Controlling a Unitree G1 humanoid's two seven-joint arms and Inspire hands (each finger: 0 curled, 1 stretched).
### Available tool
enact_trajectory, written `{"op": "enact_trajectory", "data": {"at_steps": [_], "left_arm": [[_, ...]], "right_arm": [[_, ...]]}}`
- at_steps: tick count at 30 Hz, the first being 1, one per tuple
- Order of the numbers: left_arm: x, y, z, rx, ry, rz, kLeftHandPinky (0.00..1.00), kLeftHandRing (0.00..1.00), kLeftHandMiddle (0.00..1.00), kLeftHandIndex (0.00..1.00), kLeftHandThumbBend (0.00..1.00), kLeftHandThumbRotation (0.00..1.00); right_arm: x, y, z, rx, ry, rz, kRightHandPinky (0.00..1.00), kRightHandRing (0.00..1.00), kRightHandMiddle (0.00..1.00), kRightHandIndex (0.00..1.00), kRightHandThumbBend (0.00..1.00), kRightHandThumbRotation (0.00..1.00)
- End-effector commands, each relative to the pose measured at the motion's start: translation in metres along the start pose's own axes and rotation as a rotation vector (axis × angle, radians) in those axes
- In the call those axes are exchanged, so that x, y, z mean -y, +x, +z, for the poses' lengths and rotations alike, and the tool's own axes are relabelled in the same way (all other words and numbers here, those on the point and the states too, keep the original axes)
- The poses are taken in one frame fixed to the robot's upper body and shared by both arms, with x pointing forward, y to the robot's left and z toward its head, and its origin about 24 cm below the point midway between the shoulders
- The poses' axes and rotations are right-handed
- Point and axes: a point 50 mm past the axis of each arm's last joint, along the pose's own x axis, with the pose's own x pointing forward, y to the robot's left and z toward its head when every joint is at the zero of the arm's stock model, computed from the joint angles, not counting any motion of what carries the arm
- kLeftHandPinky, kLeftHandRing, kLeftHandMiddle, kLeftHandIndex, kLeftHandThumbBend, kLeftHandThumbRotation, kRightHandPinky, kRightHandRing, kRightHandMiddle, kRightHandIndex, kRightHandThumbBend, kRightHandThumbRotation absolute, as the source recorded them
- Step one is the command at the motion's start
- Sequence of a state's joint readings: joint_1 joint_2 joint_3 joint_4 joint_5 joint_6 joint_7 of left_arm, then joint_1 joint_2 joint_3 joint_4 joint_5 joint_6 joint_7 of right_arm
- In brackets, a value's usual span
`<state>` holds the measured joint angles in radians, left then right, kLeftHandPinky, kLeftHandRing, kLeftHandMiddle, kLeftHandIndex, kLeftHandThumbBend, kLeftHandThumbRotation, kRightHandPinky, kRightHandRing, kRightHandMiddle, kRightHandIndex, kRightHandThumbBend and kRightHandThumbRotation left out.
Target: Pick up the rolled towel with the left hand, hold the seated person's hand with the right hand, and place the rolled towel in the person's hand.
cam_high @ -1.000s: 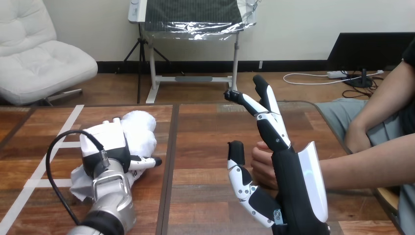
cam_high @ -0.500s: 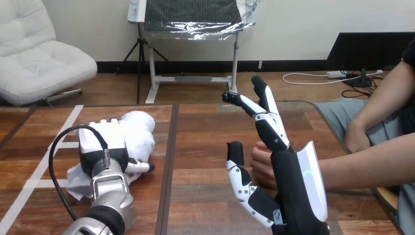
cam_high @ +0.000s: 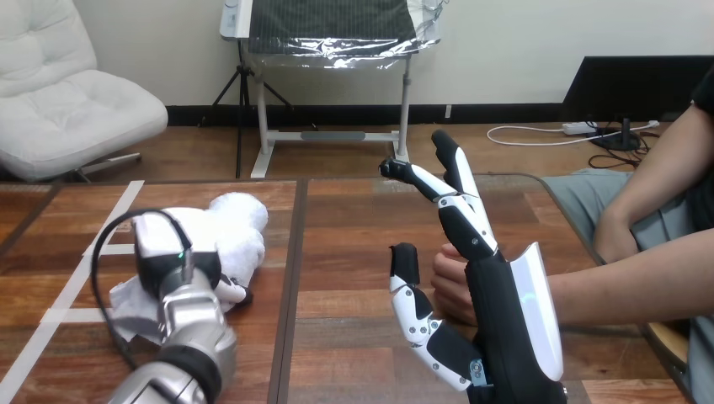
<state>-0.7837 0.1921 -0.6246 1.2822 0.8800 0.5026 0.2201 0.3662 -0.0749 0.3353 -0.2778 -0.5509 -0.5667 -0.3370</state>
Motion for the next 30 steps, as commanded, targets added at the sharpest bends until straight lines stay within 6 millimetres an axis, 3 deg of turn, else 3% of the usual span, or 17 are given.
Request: {"op": "enact_trajectory", "data": {"at_steps": [1,5,12,21,30], "left_arm": [[0.003,0.003,-0.009,-0.035,0.075,-0.062,0.50,0.58,0.67,0.73,0.74,0.36],[0.001,0.004,-0.010,-0.031,0.090,-0.100,0.44,0.51,0.58,0.67,0.68,0.21],[0.004,0.004,-0.011,-0.022,0.068,-0.123,0.31,0.37,0.45,0.62,0.72,0.04],[0.013,0.002,-0.011,-0.012,0.002,-0.094,0.19,0.25,0.34,0.59,0.75,0.00],[0.019,0.000,-0.011,0.017,-0.085,-0.049,0.21,0.27,0.37,0.57,0.73,0.00]], "right_arm": [[0.007,0.015,0.010,0.087,0.013,-0.059,1.00,1.00,1.00,0.82,0.00,0.00],[0.007,0.015,0.010,0.089,0.013,-0.057,1.00,1.00,1.00,0.82,0.00,0.00],[0.007,0.015,0.010,0.091,0.017,-0.060,1.00,1.00,1.00,0.81,0.00,0.00],[0.008,0.015,0.010,0.092,0.013,-0.061,1.00,1.00,1.00,0.81,0.00,0.00],[0.008,0.015,0.011,0.093,0.017,-0.062,1.00,1.00,1.00,0.80,0.00,0.00]]}}
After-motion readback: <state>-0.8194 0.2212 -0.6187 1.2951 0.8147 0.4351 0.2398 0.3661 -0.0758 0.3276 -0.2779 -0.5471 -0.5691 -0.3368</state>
